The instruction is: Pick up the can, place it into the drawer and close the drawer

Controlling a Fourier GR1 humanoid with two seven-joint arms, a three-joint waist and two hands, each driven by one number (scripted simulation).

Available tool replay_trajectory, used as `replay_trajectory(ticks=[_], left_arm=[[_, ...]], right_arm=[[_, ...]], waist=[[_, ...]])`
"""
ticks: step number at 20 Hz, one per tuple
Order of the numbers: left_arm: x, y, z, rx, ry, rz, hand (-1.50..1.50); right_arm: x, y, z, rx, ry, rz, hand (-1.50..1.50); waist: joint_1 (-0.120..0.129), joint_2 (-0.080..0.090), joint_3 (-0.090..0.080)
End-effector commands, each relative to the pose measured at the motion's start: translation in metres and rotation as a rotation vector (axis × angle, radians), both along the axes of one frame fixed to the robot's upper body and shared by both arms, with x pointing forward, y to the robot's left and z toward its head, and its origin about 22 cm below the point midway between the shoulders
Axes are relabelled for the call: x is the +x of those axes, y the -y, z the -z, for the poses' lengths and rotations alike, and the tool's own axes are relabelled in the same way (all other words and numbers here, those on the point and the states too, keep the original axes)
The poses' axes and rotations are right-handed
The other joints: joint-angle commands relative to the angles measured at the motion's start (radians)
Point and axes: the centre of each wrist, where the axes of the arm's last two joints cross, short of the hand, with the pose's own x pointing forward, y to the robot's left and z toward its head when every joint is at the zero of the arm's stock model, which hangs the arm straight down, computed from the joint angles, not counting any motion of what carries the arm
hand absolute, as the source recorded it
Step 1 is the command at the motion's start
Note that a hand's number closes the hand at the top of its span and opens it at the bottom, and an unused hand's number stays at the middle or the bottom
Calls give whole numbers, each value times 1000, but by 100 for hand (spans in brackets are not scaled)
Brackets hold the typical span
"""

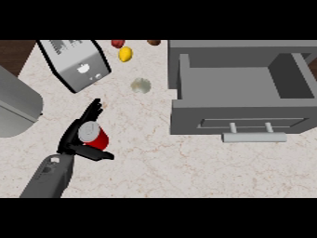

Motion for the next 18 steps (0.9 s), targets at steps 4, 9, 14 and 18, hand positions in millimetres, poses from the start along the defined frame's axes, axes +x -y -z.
replay_trajectory(ticks=[4, 9, 14, 18], left_arm=[[8, 8, -5, -40, 13, 45, 150], [11, 43, -18, -122, 5, 80, 150], [-2, 22, -24, -131, 31, 22, 150], [3, 11, -28, -132, 58, -317, 150]], right_arm=[[-4, 2, 15, 21, 1, 7, -150], [10, -8, -8, 9, 20, 28, -150], [-13, -1, -18, 17, 11, -1, -150], [-11, -7, 5, 10, 12, 19, -150]], waist=[[1, 0, 0], [8, -1, 0], [9, -4, 1], [15, -5, 1]])
